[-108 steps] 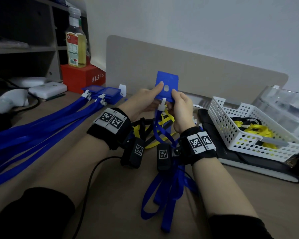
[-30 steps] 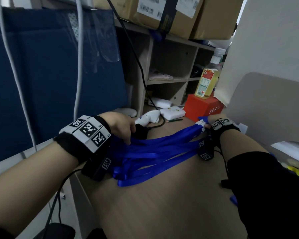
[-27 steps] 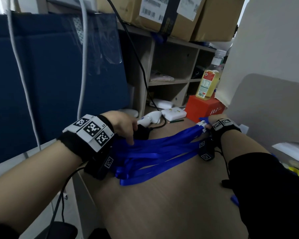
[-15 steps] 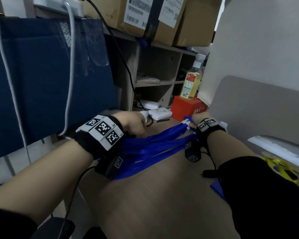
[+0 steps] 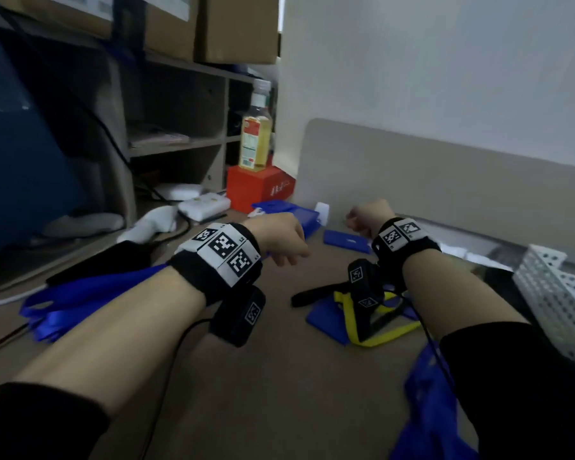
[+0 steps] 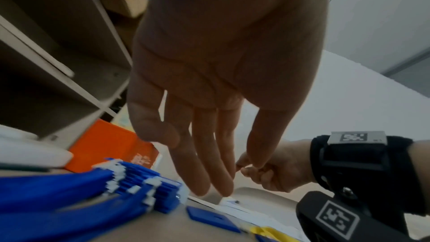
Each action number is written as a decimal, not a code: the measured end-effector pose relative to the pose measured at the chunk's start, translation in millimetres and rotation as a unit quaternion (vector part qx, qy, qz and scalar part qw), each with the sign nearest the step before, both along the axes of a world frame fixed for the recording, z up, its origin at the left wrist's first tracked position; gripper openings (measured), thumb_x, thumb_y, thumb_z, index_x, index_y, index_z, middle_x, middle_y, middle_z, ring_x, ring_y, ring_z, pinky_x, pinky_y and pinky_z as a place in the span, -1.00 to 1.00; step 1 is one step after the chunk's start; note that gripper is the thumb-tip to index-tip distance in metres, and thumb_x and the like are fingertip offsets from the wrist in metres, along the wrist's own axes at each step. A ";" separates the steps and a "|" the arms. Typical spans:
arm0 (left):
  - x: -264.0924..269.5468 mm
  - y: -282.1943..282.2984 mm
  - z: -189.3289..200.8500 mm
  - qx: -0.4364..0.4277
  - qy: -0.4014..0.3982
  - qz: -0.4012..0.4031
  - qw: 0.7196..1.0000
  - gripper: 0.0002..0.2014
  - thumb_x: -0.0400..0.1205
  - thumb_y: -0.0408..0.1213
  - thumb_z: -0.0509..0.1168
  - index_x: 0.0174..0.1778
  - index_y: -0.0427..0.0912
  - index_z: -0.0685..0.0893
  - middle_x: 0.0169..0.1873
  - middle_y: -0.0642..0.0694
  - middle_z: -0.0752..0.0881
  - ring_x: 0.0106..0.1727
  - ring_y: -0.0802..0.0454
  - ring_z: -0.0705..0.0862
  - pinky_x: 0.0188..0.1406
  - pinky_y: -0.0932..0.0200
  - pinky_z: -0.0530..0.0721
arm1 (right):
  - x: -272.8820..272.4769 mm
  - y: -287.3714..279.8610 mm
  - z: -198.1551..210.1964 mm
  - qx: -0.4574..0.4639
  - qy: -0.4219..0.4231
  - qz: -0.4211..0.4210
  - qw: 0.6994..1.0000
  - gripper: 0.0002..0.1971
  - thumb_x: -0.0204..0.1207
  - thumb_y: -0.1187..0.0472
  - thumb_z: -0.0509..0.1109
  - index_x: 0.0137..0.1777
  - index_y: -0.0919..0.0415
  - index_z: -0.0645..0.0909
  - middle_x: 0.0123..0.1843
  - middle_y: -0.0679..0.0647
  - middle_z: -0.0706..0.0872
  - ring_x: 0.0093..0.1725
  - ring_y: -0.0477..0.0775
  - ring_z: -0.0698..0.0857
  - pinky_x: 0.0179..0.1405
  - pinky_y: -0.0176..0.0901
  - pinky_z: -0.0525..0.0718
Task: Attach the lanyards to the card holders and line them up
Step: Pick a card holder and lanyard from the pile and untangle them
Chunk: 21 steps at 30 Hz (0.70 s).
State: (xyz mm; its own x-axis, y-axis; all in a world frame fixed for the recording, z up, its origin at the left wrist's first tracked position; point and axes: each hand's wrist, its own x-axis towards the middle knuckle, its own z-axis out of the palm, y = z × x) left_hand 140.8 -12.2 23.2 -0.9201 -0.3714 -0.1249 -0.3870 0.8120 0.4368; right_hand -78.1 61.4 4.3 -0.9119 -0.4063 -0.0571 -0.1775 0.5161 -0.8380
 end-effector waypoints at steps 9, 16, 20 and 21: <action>-68.1 64.6 -18.8 -0.077 -0.108 -0.155 0.979 -0.43 0.53 0.24 0.33 0.32 -0.08 0.64 0.19 -0.08 0.71 0.12 -0.03 0.69 -0.07 0.14 0.66 | -7.5 102.8 -24.6 0.084 -0.056 -0.008 0.995 -0.84 0.59 0.28 0.27 -0.05 0.34 0.65 -0.37 0.13 0.65 -0.66 -0.04 0.45 -0.76 -0.39 0.29; -97.1 77.1 -27.8 -0.102 -0.152 -0.157 0.971 -0.39 0.53 0.23 0.35 0.40 -0.08 0.58 0.17 -0.07 0.70 -0.01 0.00 0.72 -0.41 0.28 0.56 | -12.0 139.5 -27.2 0.210 -0.013 0.003 0.978 -0.69 0.61 0.14 0.25 0.30 0.17 0.61 0.38 0.10 0.59 0.27 0.13 0.56 0.15 -0.13 0.57; -113.9 77.5 -33.6 -0.113 -0.167 -0.149 0.968 -0.44 0.58 0.16 0.33 0.39 -0.12 0.59 0.09 -0.06 0.70 -0.13 0.03 0.66 -0.40 0.26 0.55 | -29.9 149.0 -31.2 0.282 0.023 -0.002 0.959 -0.63 0.52 0.20 0.29 0.31 0.21 0.62 0.47 0.17 0.52 0.40 0.23 0.51 0.25 -0.04 0.56; -118.9 76.7 -34.9 -0.126 -0.167 -0.147 0.967 -0.44 0.59 0.17 0.30 0.39 -0.13 0.59 0.14 -0.08 0.70 -0.09 0.01 0.65 -0.31 0.23 0.56 | -31.1 149.4 -31.8 0.282 0.024 -0.002 0.959 -0.62 0.53 0.24 0.28 0.35 0.26 0.59 0.47 0.20 0.53 0.41 0.25 0.51 0.16 -0.09 0.55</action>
